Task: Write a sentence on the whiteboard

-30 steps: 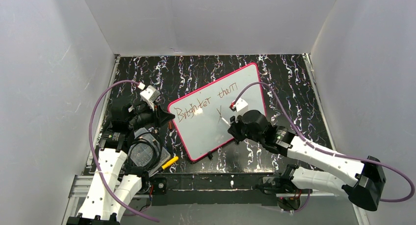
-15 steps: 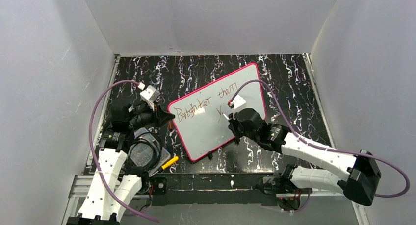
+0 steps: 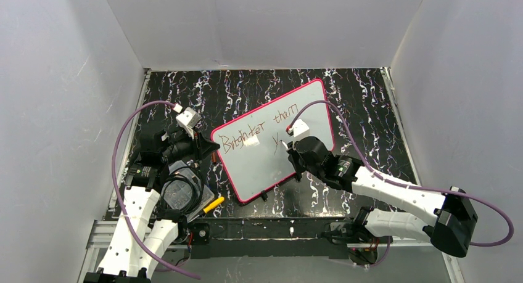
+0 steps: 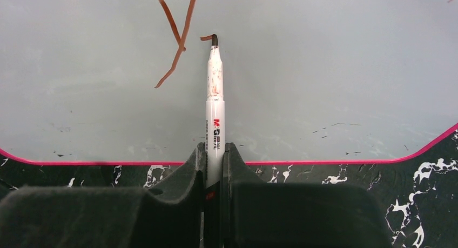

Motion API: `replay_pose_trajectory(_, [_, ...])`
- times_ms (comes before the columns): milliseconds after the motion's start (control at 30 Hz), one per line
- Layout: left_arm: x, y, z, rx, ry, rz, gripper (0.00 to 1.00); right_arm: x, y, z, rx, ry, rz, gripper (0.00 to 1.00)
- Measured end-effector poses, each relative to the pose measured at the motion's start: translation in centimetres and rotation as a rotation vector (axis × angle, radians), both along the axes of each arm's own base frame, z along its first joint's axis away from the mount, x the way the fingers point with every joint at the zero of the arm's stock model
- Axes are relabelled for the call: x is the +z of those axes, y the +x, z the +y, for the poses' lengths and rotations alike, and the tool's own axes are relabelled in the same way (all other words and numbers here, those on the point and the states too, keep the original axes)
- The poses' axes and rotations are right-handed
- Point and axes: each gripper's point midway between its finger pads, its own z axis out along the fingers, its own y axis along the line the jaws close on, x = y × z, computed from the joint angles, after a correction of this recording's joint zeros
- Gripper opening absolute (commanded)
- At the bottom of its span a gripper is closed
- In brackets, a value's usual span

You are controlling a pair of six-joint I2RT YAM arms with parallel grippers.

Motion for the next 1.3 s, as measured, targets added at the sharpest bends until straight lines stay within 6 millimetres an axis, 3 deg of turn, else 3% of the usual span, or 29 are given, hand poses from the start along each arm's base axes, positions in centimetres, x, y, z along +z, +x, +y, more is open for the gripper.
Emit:
replay_pose_trajectory(567, [0.0,0.0,0.0,0.002,0.000,0.001,0.00,1.0,1.0,0.3,-0.005,0.013,-0.053,0.01])
replay_pose_trajectory(1300, [0.0,0.0,0.0,0.000,-0.001,0.000,0.00,-0.3,-0.5,0.5,0.033,0.040,0.015,0.01])
